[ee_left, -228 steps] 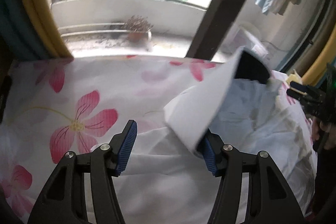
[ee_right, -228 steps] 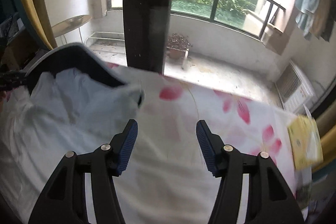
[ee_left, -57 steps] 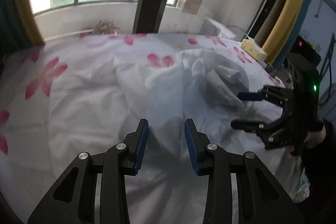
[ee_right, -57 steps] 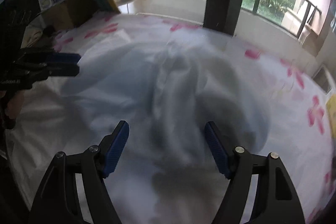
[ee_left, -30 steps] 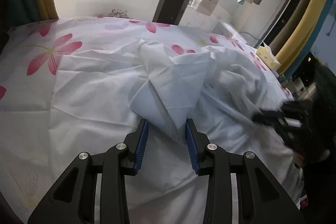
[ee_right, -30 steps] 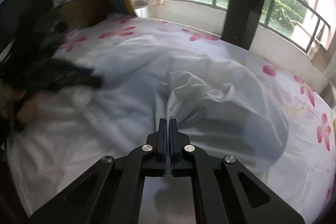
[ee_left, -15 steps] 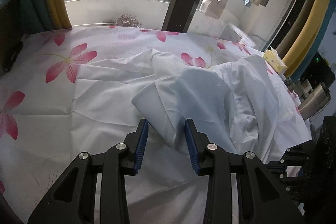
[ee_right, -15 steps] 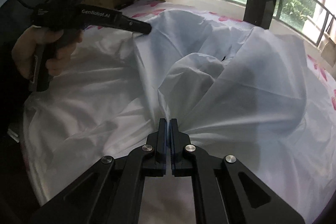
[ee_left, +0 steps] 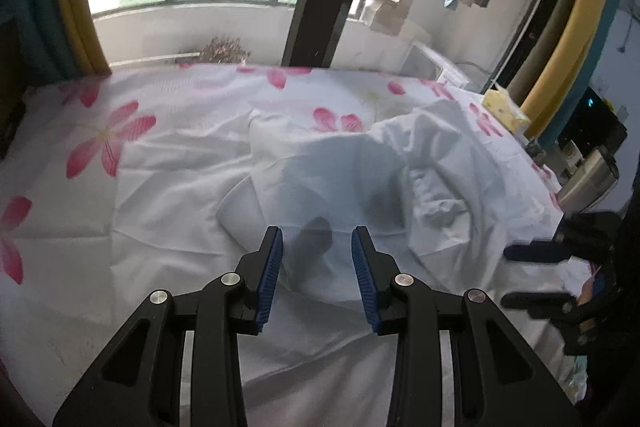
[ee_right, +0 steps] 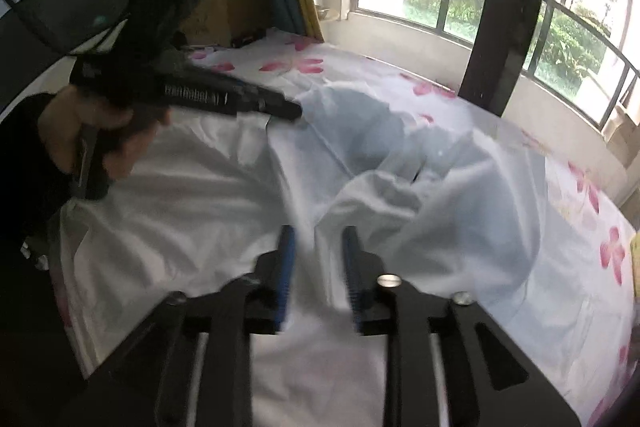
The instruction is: Fold large clothes
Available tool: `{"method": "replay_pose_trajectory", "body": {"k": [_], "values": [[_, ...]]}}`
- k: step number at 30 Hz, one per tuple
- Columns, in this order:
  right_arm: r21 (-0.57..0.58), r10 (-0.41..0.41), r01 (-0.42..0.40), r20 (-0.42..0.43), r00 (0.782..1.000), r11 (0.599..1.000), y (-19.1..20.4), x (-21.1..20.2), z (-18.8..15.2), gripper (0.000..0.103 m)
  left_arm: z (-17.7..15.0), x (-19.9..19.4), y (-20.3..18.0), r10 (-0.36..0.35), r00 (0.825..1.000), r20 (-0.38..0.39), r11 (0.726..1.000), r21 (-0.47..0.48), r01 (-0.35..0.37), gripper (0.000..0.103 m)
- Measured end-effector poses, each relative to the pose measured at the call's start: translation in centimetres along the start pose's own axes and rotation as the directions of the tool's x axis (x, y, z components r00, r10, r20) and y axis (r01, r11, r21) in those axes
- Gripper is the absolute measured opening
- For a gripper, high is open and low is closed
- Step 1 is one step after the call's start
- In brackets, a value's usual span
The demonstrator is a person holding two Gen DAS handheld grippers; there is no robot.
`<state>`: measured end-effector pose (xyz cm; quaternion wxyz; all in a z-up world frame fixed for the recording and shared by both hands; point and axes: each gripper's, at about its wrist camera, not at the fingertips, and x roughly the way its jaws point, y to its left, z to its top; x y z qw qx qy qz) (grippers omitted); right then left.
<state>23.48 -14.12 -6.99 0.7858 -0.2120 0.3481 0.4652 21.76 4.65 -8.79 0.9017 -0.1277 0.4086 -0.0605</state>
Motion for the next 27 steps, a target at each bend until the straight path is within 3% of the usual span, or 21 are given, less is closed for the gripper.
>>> {"method": "replay_pose_trajectory", "body": {"k": [7,14,16,17,18,27], "values": [[0.035,-0.052,0.052,0.004,0.999,0.998,-2.5,3.3,2.3,0.033,-0.7,0.8,1.4,-0.007,1.000,-0.020,1.000,-0.028,0.007,0.038],[0.077,-0.045,0.051,-0.073,0.996,0.996,-4.1,6.4,1.3,0.033,-1.2,1.4,1.9,-0.007,0.999,-0.037,0.999,-0.035,0.006,0.038],[0.049,-0.026,0.031,-0.088,0.996,0.998,-3.4,6.5,0.7,0.027,-1.3,1.5,1.9,-0.005,0.999,-0.037,0.999,-0.034,0.004,0.038],[0.030,-0.022,0.024,-0.090,0.996,0.999,-3.0,6.4,0.5,0.010,-1.2,1.6,1.9,-0.005,0.999,-0.036,0.999,-0.033,0.004,0.038],[0.019,-0.008,0.010,-0.099,0.995,1.000,-2.7,6.2,0.4,0.005,-1.2,1.7,1.9,-0.004,0.999,-0.036,0.999,-0.034,0.003,0.038],[-0.044,0.026,-0.032,-0.140,0.990,0.999,-0.3,4.4,-1.8,0.002,-1.2,1.6,1.9,0.003,0.999,-0.040,0.998,-0.061,-0.005,0.038]]}}
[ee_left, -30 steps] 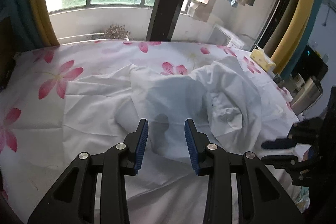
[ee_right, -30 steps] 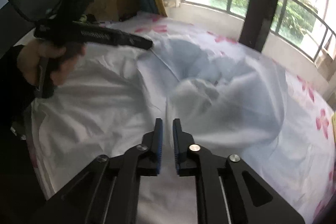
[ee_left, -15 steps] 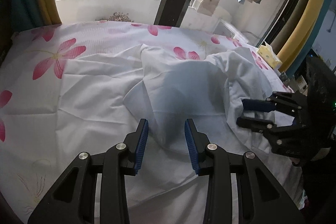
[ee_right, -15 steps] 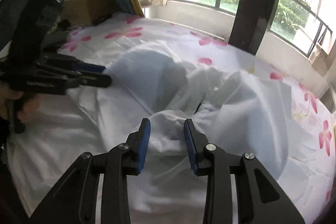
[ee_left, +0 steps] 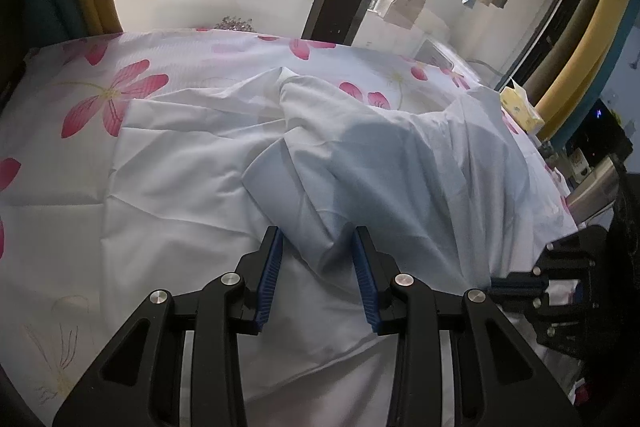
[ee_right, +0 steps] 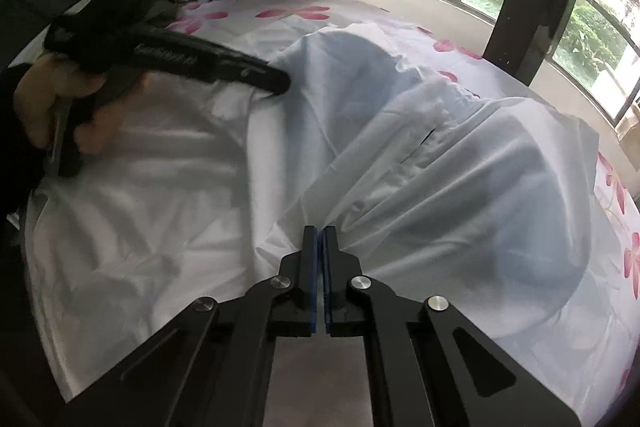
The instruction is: Fold large clothes
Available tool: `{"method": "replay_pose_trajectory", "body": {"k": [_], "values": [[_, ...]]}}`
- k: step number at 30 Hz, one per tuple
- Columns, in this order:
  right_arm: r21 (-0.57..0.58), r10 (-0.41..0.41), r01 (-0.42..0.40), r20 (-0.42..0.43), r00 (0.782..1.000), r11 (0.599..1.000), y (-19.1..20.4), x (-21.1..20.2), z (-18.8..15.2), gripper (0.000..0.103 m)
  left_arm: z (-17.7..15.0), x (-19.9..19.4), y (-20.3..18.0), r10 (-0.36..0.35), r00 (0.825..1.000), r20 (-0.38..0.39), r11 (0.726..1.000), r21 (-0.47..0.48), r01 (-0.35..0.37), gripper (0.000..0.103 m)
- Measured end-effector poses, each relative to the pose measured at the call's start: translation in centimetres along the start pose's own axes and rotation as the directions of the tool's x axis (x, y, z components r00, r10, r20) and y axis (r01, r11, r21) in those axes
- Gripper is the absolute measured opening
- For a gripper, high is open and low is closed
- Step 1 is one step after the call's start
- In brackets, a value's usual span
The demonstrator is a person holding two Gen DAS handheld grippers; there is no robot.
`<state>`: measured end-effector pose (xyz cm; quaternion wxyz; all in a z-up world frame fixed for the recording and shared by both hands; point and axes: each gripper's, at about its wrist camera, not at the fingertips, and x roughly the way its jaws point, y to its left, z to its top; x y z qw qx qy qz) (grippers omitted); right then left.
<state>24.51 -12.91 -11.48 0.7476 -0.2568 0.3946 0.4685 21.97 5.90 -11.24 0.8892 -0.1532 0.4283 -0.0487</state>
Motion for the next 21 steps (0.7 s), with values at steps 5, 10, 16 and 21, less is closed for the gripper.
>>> {"method": "replay_pose_trajectory", "body": {"k": [5,10,16,21], "values": [[0.010,0.003,-0.003,0.003,1.000,1.000,0.7,-0.6,-0.7,0.002,-0.1,-1.0,-0.4,0.009,1.000,0.013,1.000,0.002,-0.009,0.038],[0.022,-0.019,0.019,0.001,1.000,1.000,1.1,-1.0,-1.1,0.003,-0.4,-2.4,-1.2,0.013,1.000,0.028,1.000,0.022,-0.014,0.038],[0.042,-0.052,0.051,0.017,0.999,0.998,1.6,-2.6,-1.4,0.005,-1.6,-4.4,-1.6,0.021,0.999,0.046,0.999,0.037,-0.023,0.038],[0.071,-0.074,0.072,0.031,0.997,0.995,1.8,-4.1,-2.4,0.027,-3.1,-5.7,-1.6,0.025,0.998,0.053,0.999,0.027,-0.026,0.038]]}}
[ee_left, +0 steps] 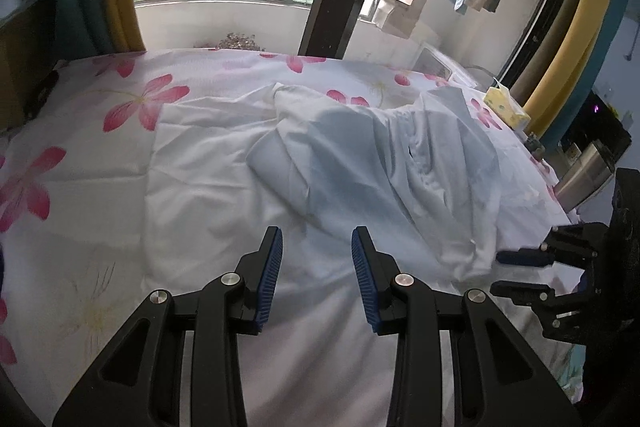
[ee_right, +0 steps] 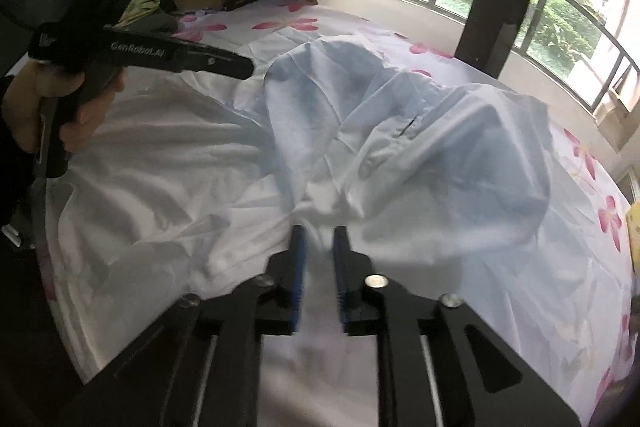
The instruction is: Fold large clothes
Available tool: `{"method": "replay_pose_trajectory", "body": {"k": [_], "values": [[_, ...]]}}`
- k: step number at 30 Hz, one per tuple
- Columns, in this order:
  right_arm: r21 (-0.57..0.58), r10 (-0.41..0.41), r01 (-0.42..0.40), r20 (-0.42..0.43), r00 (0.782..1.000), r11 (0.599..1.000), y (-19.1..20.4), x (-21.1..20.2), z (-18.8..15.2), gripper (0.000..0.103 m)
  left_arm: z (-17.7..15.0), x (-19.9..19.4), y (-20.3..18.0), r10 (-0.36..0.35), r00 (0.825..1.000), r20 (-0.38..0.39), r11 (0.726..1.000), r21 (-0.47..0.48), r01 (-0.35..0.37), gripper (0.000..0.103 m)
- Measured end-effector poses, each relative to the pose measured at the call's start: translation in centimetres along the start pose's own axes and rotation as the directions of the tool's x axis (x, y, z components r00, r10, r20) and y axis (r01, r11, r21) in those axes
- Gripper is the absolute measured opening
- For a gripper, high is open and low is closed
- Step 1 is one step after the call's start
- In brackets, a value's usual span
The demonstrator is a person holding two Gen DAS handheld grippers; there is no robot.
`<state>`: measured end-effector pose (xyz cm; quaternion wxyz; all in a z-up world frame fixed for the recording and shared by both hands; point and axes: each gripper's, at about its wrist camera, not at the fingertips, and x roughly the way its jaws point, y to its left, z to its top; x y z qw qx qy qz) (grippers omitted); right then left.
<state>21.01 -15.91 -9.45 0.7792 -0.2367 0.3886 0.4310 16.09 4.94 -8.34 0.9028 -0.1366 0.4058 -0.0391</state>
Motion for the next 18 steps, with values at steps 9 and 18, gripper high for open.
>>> {"method": "replay_pose_trajectory", "body": {"k": [9,18], "values": [[0.076,-0.042,0.041,0.022,0.999,0.996,-0.1,-1.8,-1.4,0.044,-1.8,-2.3,0.4,0.006,1.000,0.014,1.000,0.007,-0.006,0.038],[0.092,-0.120,0.116,0.045,0.992,0.989,-3.2,-2.3,0.7,0.044,-0.8,-2.2,2.3,0.030,0.999,0.031,0.999,-0.019,-0.029,0.038]]}}
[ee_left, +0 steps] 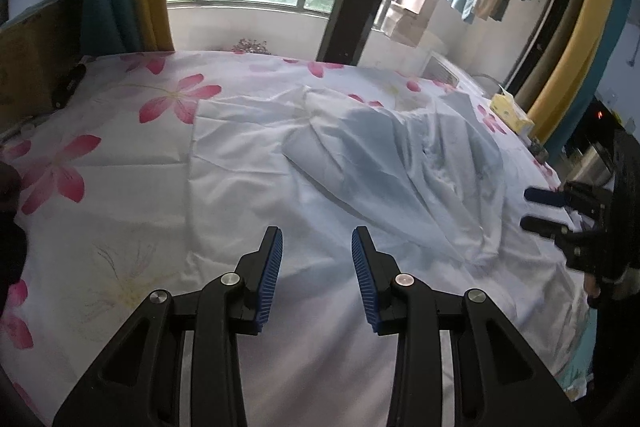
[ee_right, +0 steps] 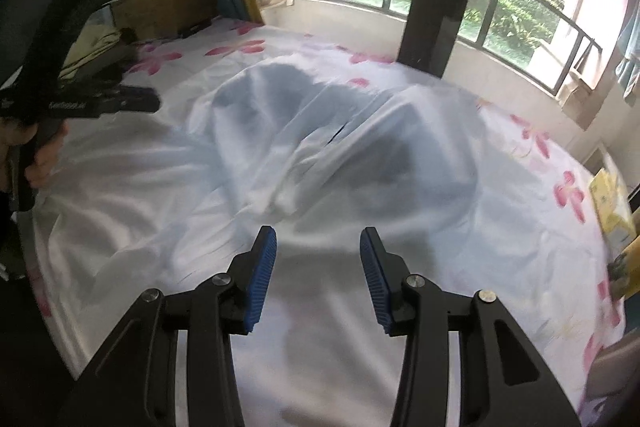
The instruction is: Fold large clothes
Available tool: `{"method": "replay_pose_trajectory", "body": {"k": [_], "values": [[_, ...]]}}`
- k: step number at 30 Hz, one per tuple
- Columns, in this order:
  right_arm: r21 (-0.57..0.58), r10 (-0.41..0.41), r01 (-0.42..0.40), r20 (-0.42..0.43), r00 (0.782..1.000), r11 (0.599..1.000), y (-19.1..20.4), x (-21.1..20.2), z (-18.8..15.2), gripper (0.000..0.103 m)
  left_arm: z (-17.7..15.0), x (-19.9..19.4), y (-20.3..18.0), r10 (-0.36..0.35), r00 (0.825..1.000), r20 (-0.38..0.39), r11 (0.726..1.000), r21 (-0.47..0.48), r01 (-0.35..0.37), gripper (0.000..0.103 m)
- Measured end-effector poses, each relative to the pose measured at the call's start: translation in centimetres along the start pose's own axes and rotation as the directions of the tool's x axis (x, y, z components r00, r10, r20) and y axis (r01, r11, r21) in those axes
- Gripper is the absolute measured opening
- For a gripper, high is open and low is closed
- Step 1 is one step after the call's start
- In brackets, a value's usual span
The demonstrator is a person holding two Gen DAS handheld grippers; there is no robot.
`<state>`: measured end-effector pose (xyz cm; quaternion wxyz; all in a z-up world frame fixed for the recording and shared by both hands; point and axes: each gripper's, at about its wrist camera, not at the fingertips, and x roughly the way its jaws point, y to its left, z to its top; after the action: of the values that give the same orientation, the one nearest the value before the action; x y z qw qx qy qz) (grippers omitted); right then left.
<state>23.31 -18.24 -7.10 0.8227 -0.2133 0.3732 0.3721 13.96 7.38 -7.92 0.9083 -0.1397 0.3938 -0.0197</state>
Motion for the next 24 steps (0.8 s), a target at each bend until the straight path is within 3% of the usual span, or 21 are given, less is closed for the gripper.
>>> {"method": "replay_pose_trajectory", "body": {"k": [8,12,18,20,24], "values": [[-0.013,-0.069,0.069,0.026,0.997,0.998,-3.6,3.2,5.5,0.044,1.5,1.0,2.9,0.051,0.999,0.010,0.997,-0.057,-0.050,0.038],[-0.007,-0.095,0.095,0.021,0.995,0.995,-4.9,5.9,7.5,0.050,1.8,1.8,4.2,0.067,0.998,-0.006,0.995,-0.080,-0.067,0.038],[0.029,0.020,-0.018,-0.064,0.998,0.999,-5.1,9.9,7.3,0.053,2.0,2.5,5.3,0.075,0.997,-0.023,0.992,-0.095,-0.077,0.038],[0.021,0.032,-0.031,-0.098,0.995,0.999,-4.6,10.8,6.5,0.059,2.0,2.6,5.4,0.075,0.997,-0.030,0.993,-0.094,-0.077,0.038],[0.042,0.045,-0.041,-0.090,0.995,0.998,-4.4,10.5,5.9,0.063,1.8,2.4,5.1,0.069,0.997,-0.036,0.994,-0.081,-0.072,0.038]]}}
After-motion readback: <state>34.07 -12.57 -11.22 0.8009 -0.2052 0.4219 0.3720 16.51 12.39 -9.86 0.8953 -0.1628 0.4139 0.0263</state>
